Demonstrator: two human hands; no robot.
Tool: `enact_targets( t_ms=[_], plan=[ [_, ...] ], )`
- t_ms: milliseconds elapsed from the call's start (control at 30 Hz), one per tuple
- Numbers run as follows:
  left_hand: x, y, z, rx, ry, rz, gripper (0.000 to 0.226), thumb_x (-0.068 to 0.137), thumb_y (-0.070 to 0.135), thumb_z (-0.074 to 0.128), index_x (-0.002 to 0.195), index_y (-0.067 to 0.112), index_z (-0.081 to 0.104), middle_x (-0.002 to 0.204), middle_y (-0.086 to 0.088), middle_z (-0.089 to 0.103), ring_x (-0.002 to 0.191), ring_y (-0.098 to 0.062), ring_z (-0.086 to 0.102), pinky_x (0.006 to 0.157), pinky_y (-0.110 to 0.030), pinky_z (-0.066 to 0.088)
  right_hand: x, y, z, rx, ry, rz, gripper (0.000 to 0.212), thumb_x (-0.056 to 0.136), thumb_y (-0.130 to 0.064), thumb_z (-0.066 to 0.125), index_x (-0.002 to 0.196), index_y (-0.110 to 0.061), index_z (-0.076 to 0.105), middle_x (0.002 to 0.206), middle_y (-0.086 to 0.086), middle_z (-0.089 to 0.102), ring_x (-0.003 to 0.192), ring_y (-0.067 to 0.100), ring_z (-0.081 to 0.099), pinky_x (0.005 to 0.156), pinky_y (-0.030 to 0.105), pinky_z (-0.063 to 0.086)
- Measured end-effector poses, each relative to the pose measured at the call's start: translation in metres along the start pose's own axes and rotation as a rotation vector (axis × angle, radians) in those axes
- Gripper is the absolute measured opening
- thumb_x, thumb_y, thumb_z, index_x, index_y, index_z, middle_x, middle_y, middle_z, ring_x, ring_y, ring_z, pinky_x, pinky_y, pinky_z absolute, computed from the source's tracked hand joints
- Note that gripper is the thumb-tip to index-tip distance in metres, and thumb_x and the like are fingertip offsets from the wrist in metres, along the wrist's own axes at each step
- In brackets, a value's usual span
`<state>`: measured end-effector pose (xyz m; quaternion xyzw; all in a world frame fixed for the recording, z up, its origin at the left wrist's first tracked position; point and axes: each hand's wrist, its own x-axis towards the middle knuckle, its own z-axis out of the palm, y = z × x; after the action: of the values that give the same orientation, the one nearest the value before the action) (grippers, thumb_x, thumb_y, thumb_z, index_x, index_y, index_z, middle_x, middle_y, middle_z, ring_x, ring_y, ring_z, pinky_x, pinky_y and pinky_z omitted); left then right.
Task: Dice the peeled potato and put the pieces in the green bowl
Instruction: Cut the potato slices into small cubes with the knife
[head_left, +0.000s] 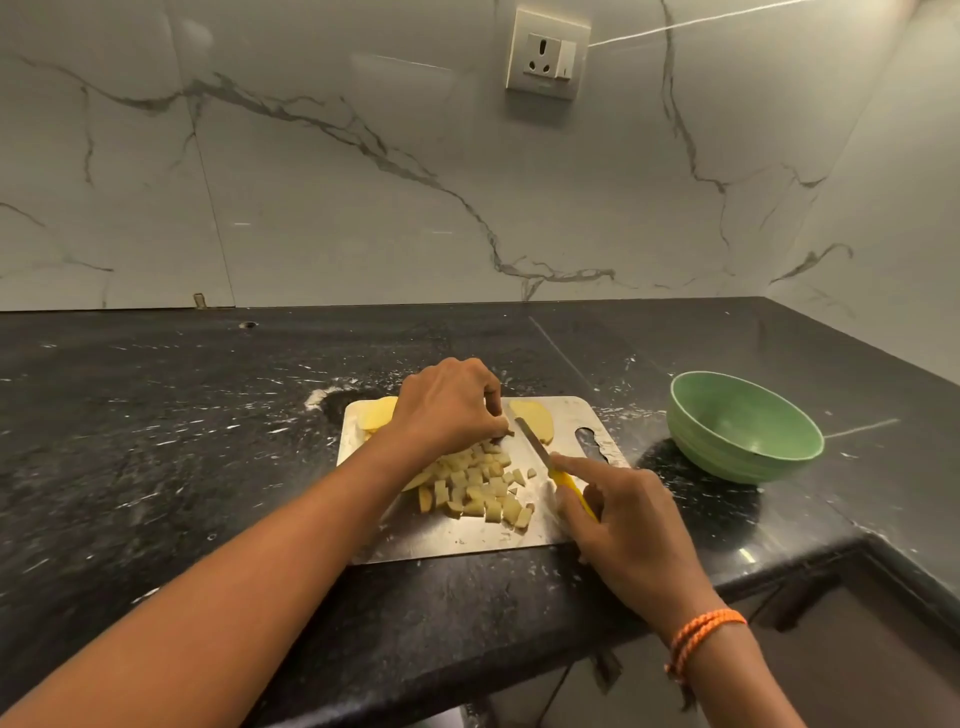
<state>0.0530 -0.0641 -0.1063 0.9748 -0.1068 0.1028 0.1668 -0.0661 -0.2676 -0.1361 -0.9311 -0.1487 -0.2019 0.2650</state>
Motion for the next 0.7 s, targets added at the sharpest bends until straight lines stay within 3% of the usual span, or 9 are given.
enact_targets(
  t_ms=[167, 267, 433, 533, 633, 700],
  plan=[
    [0.000, -0.001, -0.004, -0.026, 0.001, 0.031, 0.024, 0.085, 0.053, 0.084, 0.097, 0.032, 0.081, 0.116, 0.009, 0.075, 0.098, -0.015, 0.068, 0.074, -0.032, 0.052, 0.016, 0.009, -0.003, -0.016, 0.202, 0.105, 0.037, 0.092, -0.024, 0.068, 0.129, -0.028, 0.069, 0.058, -0.012, 0.047, 0.053, 0.008, 0.043, 0.054, 0.028, 0.037],
    [-0.001, 0.001, -0.004, -0.019, 0.038, 0.033, 0.022, 0.085, 0.048, 0.086, 0.095, 0.030, 0.083, 0.107, 0.006, 0.078, 0.090, -0.015, 0.069, 0.071, -0.030, 0.051, 0.026, 0.009, -0.001, -0.089, 0.129, 0.129, 0.037, 0.092, -0.028, 0.067, 0.129, -0.030, 0.069, 0.068, -0.007, 0.064, 0.061, 0.013, 0.054, 0.060, 0.032, 0.047],
    [-0.004, 0.008, -0.003, -0.016, 0.051, 0.074, 0.018, 0.086, 0.044, 0.086, 0.097, 0.029, 0.085, 0.102, 0.008, 0.079, 0.090, -0.013, 0.070, 0.071, -0.029, 0.052, 0.037, 0.003, 0.011, -0.117, 0.040, 0.034, 0.036, 0.094, -0.031, 0.062, 0.129, -0.029, 0.067, 0.066, -0.003, 0.065, 0.060, 0.011, 0.046, 0.059, 0.038, 0.052],
    [-0.005, 0.007, -0.004, -0.065, 0.040, 0.106, 0.015, 0.092, 0.035, 0.082, 0.106, 0.032, 0.081, 0.112, 0.010, 0.076, 0.101, -0.015, 0.071, 0.082, -0.035, 0.059, 0.039, 0.005, 0.010, -0.069, 0.065, 0.071, 0.035, 0.094, -0.029, 0.063, 0.128, -0.032, 0.068, 0.060, -0.015, 0.051, 0.060, 0.012, 0.050, 0.058, 0.037, 0.051],
    [-0.003, 0.007, -0.004, -0.120, -0.046, 0.196, 0.045, 0.099, 0.007, 0.068, 0.132, 0.037, 0.061, 0.137, 0.012, 0.066, 0.123, -0.016, 0.063, 0.095, -0.041, 0.056, 0.037, 0.007, 0.008, -0.021, 0.144, 0.110, 0.032, 0.092, -0.026, 0.065, 0.123, -0.032, 0.071, 0.057, -0.015, 0.049, 0.058, 0.014, 0.053, 0.057, 0.034, 0.046],
    [0.001, 0.011, -0.005, -0.061, -0.141, 0.260, 0.061, 0.098, 0.001, 0.065, 0.144, 0.040, 0.053, 0.151, 0.012, 0.056, 0.137, -0.017, 0.052, 0.106, -0.043, 0.050, 0.038, 0.007, 0.009, 0.027, 0.192, 0.132, 0.030, 0.091, -0.025, 0.067, 0.120, -0.031, 0.073, 0.052, -0.016, 0.045, 0.053, 0.008, 0.047, 0.055, 0.030, 0.039]
  ],
)
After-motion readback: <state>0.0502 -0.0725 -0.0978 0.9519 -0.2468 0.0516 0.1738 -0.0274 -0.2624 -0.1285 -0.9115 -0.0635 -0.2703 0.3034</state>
